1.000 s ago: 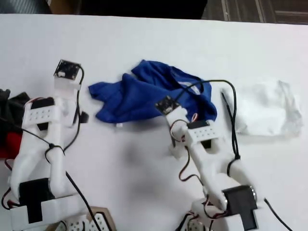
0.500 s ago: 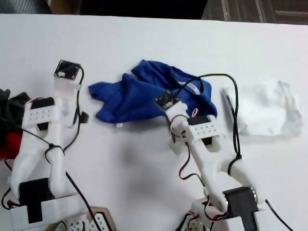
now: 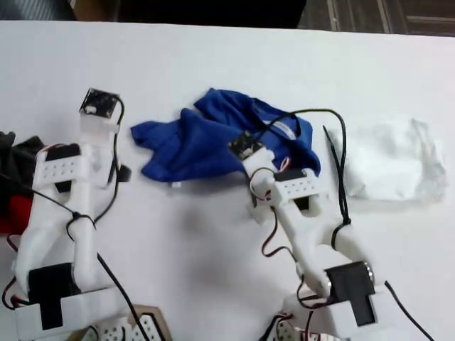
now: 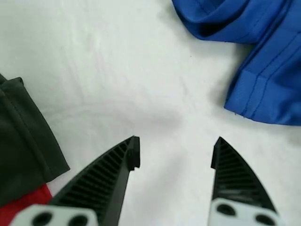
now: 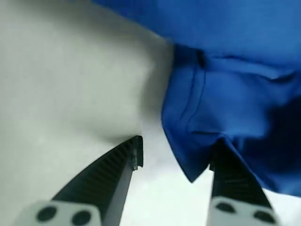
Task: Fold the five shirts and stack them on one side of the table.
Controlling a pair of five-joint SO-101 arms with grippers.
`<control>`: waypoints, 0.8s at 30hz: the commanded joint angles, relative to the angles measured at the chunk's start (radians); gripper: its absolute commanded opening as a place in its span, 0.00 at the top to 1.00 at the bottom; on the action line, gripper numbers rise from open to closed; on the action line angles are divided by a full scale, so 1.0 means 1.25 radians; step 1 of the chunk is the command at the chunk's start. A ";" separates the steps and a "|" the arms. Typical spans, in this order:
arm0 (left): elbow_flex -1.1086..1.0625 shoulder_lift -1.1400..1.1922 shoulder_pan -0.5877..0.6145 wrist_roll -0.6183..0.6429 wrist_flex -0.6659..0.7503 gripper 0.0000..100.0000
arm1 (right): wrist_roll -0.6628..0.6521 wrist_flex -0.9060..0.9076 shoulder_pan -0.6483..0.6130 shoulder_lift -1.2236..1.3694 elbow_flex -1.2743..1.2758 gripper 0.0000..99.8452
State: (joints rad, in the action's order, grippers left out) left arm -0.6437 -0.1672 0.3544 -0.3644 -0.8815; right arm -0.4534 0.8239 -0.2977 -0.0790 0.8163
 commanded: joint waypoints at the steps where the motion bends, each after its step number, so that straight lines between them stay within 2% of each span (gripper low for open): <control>1: 0.002 -0.039 0.004 0.006 -0.002 0.74 | -0.005 0.010 0.007 0.017 -0.049 0.83; 4: 0.002 -0.039 0.004 0.006 -0.002 0.74 | -0.005 0.012 0.007 0.013 -0.059 0.88; 17: 0.004 -0.037 0.004 0.006 0.001 0.74 | -0.010 0.073 0.007 0.014 -0.134 0.84; 24: 0.007 -0.036 0.004 0.006 0.001 0.74 | -0.010 0.069 0.007 0.019 -0.162 0.88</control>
State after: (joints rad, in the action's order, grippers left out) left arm -0.6437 -0.1672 0.3544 -0.3644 -0.8815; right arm -0.4549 0.9068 -0.2946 -0.0560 0.6567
